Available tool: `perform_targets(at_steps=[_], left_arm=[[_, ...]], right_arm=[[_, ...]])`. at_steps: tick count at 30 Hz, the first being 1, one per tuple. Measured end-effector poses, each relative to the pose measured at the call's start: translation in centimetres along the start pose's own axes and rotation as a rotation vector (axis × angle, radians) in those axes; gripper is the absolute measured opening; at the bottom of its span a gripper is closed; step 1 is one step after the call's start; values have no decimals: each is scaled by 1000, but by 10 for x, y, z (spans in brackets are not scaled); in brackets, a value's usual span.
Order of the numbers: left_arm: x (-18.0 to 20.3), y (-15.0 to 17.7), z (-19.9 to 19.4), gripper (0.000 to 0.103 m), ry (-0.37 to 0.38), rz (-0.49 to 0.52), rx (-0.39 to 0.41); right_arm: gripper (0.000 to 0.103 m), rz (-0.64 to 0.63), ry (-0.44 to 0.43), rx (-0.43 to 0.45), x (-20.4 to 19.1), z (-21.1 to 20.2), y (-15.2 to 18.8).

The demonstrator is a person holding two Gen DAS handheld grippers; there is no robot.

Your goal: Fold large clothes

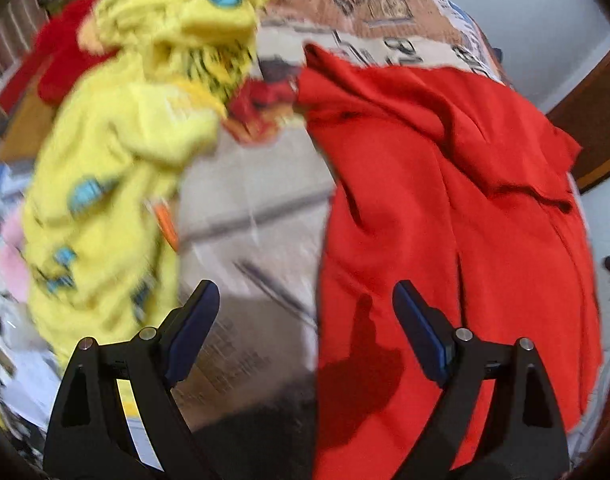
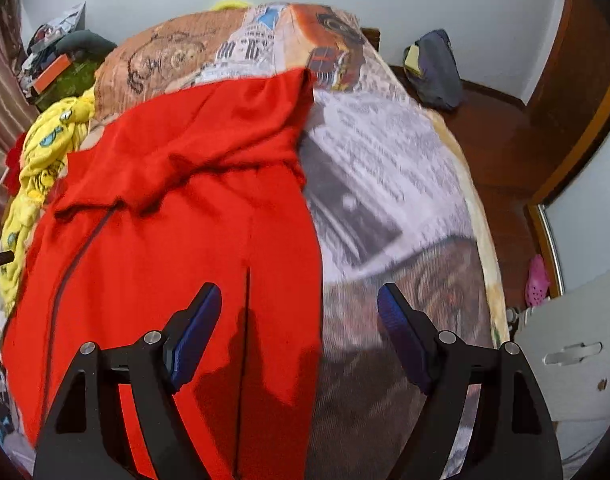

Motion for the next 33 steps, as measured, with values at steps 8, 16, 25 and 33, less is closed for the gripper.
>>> perform_targets(at_steps=[8, 16, 25, 33], left_arm=[[21, 31, 45, 89, 85, 15, -112], [63, 29, 33, 5, 201, 96, -81], [72, -14, -35, 4, 129, 116, 144], [60, -53, -31, 5, 50, 76, 220]], right_arm=[[78, -5, -124, -69, -15, 29, 25], [15, -57, -216, -40, -35, 27, 17], [10, -119, -169, 95, -41, -7, -16], [10, -77, -117, 146, -38, 6, -51]])
Point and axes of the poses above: each gripper's, at about its wrist camera, not at the fingertips, and z roughly the way its jaws point, x to its right, y to its underside, the point moved 7 cm from there along z, roughly the way its jaws point, and after that the axes turned 14 degrees about -x, right-handed, at the moved point
